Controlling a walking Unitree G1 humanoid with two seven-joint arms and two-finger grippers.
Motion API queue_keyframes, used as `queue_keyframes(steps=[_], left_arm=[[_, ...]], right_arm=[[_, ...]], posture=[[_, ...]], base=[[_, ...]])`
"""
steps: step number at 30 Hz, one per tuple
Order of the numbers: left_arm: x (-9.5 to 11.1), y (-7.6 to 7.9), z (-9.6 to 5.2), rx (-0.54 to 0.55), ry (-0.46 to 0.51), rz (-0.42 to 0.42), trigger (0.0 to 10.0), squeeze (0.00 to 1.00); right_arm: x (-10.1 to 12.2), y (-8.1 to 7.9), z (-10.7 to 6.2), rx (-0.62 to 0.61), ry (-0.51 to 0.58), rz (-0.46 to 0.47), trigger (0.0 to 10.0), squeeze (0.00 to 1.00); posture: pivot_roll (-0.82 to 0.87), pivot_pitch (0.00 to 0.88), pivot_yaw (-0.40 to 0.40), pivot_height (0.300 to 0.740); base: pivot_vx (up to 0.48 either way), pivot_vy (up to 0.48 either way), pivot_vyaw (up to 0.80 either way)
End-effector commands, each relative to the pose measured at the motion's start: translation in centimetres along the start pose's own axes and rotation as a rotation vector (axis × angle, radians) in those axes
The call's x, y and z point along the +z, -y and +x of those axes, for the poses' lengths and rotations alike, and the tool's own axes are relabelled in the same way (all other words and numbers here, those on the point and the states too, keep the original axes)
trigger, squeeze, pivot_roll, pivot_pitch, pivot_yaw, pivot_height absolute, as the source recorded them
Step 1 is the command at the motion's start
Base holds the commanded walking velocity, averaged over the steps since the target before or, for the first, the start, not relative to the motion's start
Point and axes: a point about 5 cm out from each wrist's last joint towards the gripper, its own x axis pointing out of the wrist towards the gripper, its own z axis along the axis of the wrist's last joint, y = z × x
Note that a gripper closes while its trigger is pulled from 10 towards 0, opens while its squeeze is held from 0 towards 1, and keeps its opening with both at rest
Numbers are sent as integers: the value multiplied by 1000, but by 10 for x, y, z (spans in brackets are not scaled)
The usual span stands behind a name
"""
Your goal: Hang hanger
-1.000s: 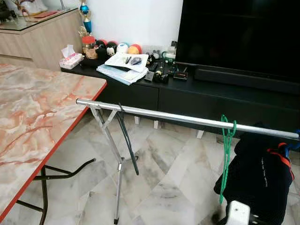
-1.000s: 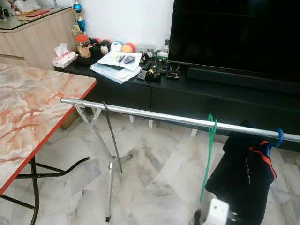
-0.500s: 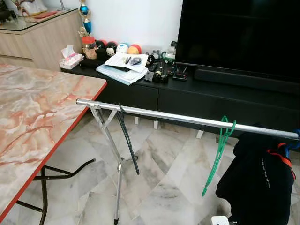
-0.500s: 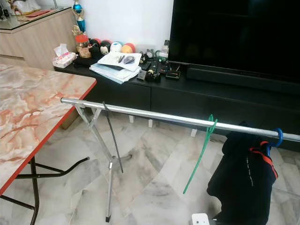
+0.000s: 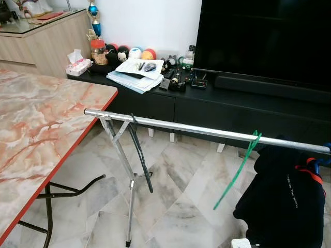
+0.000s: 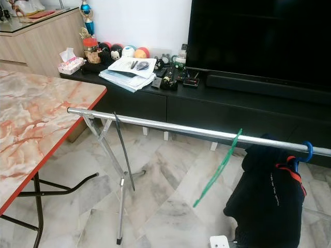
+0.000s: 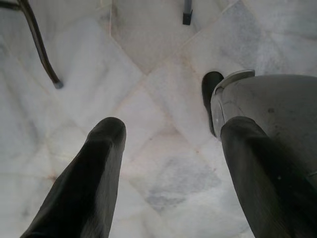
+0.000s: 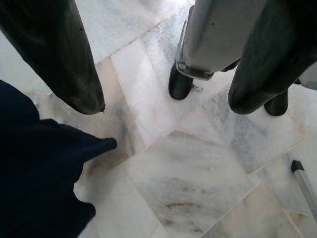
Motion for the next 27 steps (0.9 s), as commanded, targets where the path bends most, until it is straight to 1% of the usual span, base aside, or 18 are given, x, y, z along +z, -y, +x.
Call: queue_keyframes(steps=[1, 3, 5, 6, 7, 8, 9, 10, 11, 13, 16, 18, 19, 21, 24, 27], left_arm=[[9, 9, 0, -18, 56, 51, 10000, 0], [12, 7, 0, 26, 97, 87, 10000, 0], [13, 5, -1, 75, 137, 86, 10000, 0], [13, 5, -1, 75, 137, 86, 10000, 0], [19, -10, 0, 101, 172, 100, 10000, 0], [39, -39, 0, 152, 262, 149, 10000, 0], [46, -47, 0, 176, 296, 180, 10000, 0], [46, -47, 0, 176, 296, 180, 10000, 0], [50, -52, -1, 224, 312, 262, 10000, 0], [51, -53, -1, 235, 322, 258, 10000, 0], [53, -47, -1, 168, 338, 170, 10000, 0], [50, -38, 1, 70, 313, 51, 10000, 0], [48, -33, 2, 5, 284, -22, 10000, 0], [41, -20, 3, -121, 236, -133, 10000, 0], [39, -18, 2, -143, 230, -140, 10000, 0], [38, -15, 2, -179, 230, -155, 10000, 0]], right_arm=[[-6, -4, -1, 6, -15, 4, 10000, 0], [-7, -6, -1, 6, -18, 3, 10000, 0], [-7, -7, -1, 4, -15, 9, 10000, 0], [-7, -7, -1, 4, -15, 9, 10000, 0], [-7, -7, -1, 4, -15, 9, 10000, 0], [-7, -8, -1, 2, -16, 5, 10000, 0], [-7, -8, -1, 2, -15, 6, 10000, 0], [-7, -8, -1, 2, -15, 6, 10000, 0], [-6, -8, -1, 1, -13, 7, 10000, 0], [-6, -8, -1, 0, -13, 6, 10000, 0], [-5, -8, -1, -5, -10, 5, 10000, 0], [-5, -6, -1, -11, -7, 16, 10000, 0], [-5, -6, -1, -12, -6, 17, 10000, 0], [-6, -6, -1, -12, -9, 16, 10000, 0], [-7, -5, -1, -13, -11, 17, 10000, 0], [-6, -5, -1, -15, -4, 38, 10000, 0]], posture=[[-14, 59, -14, 740], [-14, 57, -12, 740], [-8, 55, -10, 740], [-8, 55, -10, 740], [-9, 55, -9, 740], [-10, 56, -8, 740], [-9, 56, -7, 740], [-9, 56, -7, 740], [-8, 56, -6, 740], [-10, 59, -5, 740], [-14, 68, -6, 740], [-12, 72, -8, 740], [-11, 76, -11, 740], [-13, 77, -16, 740], [-14, 78, -18, 740], [-16, 82, -22, 740]], base=[[0, 0, 0], [0, 0, 0], [0, 0, 0], [0, 0, 0], [0, 0, 0], [0, 0, 0], [0, 0, 0], [0, 0, 0], [0, 0, 0], [0, 0, 0], [0, 0, 0], [0, 0, 0], [0, 0, 0], [0, 0, 0], [0, 0, 0], [0, 0, 0]])
